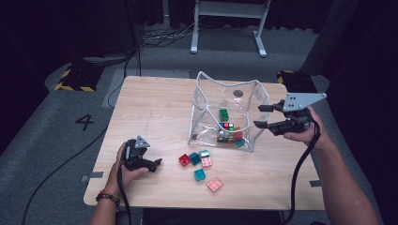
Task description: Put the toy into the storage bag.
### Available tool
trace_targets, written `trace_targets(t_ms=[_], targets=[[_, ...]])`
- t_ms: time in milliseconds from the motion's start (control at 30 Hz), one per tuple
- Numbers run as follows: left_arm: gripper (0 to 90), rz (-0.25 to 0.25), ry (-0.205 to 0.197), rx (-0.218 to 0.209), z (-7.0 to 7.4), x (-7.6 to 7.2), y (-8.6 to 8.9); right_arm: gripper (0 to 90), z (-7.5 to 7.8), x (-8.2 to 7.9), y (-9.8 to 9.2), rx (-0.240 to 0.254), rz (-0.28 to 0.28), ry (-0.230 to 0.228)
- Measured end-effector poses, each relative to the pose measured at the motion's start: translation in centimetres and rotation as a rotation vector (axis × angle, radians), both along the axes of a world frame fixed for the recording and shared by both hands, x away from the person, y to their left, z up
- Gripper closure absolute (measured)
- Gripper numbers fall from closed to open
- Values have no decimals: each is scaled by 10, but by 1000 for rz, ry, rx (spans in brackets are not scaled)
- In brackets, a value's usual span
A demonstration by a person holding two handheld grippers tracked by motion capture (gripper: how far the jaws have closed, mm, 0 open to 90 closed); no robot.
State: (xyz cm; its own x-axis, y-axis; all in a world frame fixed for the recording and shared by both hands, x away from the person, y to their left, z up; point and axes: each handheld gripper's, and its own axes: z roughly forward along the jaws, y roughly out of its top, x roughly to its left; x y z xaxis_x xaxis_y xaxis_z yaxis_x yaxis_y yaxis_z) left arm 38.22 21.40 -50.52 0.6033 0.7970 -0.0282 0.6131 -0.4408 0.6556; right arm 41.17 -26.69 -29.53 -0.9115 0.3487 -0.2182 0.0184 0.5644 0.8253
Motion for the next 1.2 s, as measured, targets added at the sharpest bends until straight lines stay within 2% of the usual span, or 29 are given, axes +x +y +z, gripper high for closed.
trace_targets(t_ms=[167, 267, 533, 933, 1100, 1133, 1200], targets=[[3, 0, 0, 0, 0, 0, 0, 402, -16, -20, 4, 12, 42, -3], [3, 0, 0, 0, 0, 0, 0, 390, -28, -32, 7, 17, 82, 20], [3, 0, 0, 0, 0, 0, 0, 337, -59, -49, 22, -13, 165, 54], [3, 0, 0, 0, 0, 0, 0, 295, -122, -51, 53, -84, 246, 150], [3, 0, 0, 0, 0, 0, 0, 294, -148, -51, 68, -147, 294, 167], [3, -1, -2, 1, 0, 0, 0, 294, -153, -52, 70, -159, 299, 184], [3, 0, 0, 1, 0, 0, 0, 292, -162, -52, 76, -165, 327, 195]])
